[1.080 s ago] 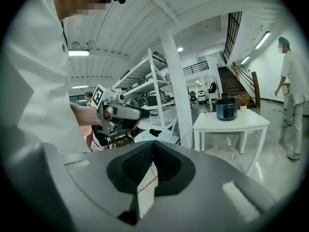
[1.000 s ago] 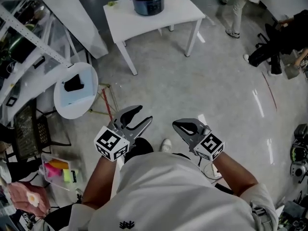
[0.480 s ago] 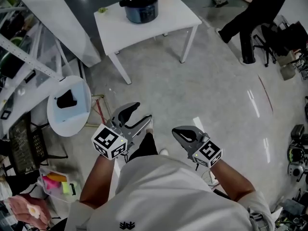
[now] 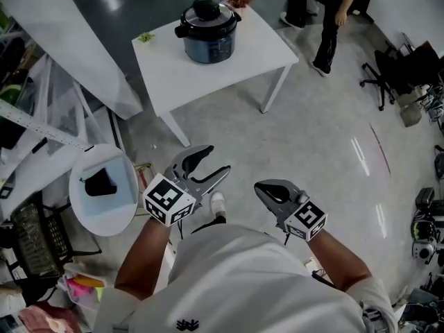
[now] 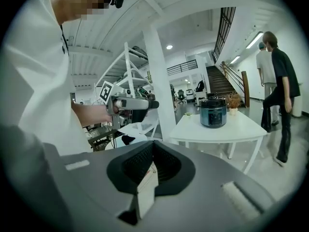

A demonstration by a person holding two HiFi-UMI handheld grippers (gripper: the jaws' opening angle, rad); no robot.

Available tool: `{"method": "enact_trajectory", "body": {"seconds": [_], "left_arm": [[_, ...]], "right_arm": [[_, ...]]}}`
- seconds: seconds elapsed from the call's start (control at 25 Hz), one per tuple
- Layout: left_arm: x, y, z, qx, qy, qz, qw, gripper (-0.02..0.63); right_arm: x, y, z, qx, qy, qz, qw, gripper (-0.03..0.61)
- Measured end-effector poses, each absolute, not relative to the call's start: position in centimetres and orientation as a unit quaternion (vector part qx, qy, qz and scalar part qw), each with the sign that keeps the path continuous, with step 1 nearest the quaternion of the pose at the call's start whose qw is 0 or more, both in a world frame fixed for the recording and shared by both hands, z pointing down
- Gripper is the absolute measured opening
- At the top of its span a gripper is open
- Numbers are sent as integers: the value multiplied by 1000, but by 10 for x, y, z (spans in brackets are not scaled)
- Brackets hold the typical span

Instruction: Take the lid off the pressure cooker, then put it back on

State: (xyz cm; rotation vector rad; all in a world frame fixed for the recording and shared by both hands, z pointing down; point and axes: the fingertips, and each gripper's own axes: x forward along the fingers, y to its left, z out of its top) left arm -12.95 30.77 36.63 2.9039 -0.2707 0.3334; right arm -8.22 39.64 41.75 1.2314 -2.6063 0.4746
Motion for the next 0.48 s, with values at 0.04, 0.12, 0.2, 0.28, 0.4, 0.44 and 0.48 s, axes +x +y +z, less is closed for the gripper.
{"method": "enact_trajectory", "body": {"seconds": [0.04, 0.12, 0.2, 0.28, 0.4, 0.44, 0.48], "left_arm": [[-131, 295, 365, 985, -89, 112, 100, 247], [-134, 269, 364, 985, -86, 112, 97, 245], [-135, 245, 365, 985, -83, 114, 94, 245], [-135, 227, 364, 985, -83, 113, 96, 245], [-130, 203, 360, 985, -87, 109, 98, 245], [-127, 195, 360, 985, -89, 109, 98, 245], [-123, 186, 360, 985, -91, 109, 97, 245]], "right_arm": [[-84, 382, 416, 418, -888, 160, 111, 14], [-86, 354, 413, 416, -889, 154, 111, 14], [-87, 328, 410, 416, -890, 147, 112, 12], [-88, 310, 406, 412, -892, 145, 115, 14], [-84, 287, 402, 406, -895, 151, 111, 12], [-82, 278, 402, 405, -895, 152, 108, 12], [-80, 269, 401, 403, -896, 152, 104, 14]]}}
